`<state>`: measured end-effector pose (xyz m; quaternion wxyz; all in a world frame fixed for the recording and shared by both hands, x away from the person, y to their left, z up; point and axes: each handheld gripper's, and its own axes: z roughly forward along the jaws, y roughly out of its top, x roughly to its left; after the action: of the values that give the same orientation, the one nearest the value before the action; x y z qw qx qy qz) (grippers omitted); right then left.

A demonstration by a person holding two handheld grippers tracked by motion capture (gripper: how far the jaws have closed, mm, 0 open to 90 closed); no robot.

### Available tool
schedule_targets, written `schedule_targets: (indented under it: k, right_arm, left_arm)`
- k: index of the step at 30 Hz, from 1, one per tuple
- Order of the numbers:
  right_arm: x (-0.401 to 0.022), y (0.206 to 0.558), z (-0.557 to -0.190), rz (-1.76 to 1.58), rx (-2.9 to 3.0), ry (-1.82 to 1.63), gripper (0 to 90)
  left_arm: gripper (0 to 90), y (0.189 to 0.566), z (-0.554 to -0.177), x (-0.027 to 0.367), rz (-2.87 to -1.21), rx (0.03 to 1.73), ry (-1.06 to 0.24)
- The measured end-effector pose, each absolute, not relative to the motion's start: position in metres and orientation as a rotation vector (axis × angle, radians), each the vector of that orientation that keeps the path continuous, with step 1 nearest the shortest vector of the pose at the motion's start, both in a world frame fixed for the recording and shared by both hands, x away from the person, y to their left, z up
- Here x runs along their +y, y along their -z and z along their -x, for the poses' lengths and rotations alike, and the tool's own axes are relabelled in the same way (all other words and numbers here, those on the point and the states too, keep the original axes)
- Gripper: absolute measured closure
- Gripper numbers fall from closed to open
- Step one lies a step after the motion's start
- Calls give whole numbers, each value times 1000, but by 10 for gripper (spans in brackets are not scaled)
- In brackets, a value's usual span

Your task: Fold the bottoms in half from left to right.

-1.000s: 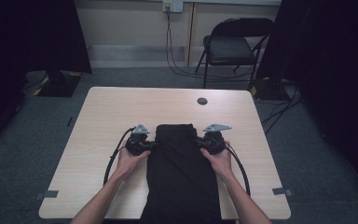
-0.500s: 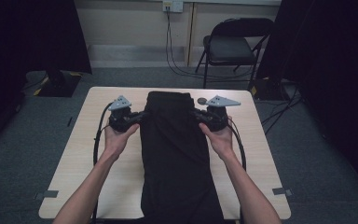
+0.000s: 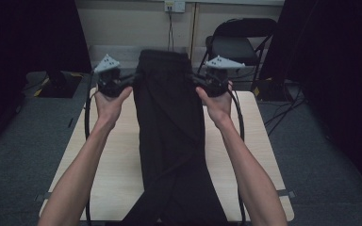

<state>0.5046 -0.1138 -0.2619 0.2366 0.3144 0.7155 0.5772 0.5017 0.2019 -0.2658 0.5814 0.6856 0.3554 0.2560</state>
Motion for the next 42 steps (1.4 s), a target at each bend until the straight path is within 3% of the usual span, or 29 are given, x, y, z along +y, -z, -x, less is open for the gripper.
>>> schedule_targets:
  k: [11,14,18,24,36,42]
  right_arm:
    - [-90,168,-531,-821,1822,-1544,833]
    - [-89,152,-533,-805,1812,-1573,833]
    - [-100,181,-534,-794,1867,-1571,833]
    - [-127,274,-514,-885,2008,-1608,831]
    - [-163,329,-437,-981,2186,-1637,828]
    - [-156,378,-416,-1055,2323,-1522,828]
  left_arm:
    - [882,183,-527,206,-1524,801,-757]
    - [881,185,-523,205,-1521,786,-752]
    - [881,218,-512,201,-1615,764,-705]
    - [879,284,-485,192,-1750,753,-563]
    - [877,344,-383,179,-1839,709,-305]
    - [873,399,-368,176,-1925,778,-244]
